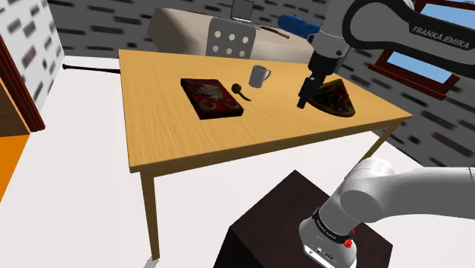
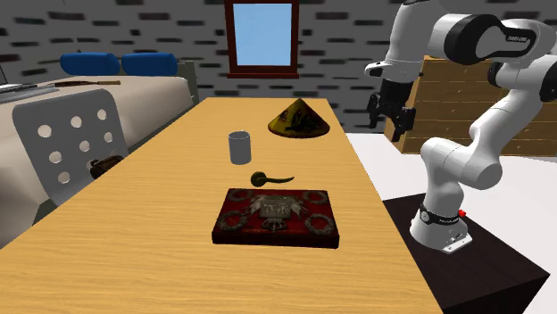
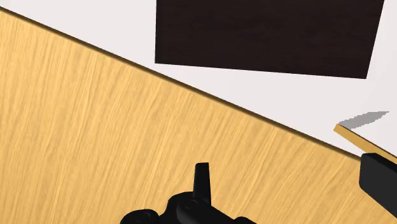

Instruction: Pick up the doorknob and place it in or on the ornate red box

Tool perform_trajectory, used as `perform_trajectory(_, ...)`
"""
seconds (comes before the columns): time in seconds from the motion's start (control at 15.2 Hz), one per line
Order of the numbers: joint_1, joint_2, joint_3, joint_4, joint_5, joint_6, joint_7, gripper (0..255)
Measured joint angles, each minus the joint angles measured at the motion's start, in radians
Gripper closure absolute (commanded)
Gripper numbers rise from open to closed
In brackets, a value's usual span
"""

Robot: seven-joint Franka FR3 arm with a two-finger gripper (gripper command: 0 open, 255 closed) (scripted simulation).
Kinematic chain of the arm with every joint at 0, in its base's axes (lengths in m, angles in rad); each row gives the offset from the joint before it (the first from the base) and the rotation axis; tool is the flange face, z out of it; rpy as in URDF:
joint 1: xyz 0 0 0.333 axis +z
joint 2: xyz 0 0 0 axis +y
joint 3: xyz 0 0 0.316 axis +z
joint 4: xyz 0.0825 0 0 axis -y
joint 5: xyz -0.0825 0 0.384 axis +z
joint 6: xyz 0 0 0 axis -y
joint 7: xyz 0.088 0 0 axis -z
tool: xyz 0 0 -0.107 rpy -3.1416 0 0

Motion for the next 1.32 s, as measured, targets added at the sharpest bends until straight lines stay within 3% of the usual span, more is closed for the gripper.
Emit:
perform_trajectory(0.2, -0.002, 0.039, -0.003, 0.012, -0.007, 0.029, -0.001, 0)
perform_trajectory(0.79, -0.016, 0.355, -0.01, 0.15, -0.046, 0.222, 0.01, 0)
perform_trajectory(1.32, -0.024, 0.654, -0.009, 0.36, -0.078, 0.326, 0.031, 0)
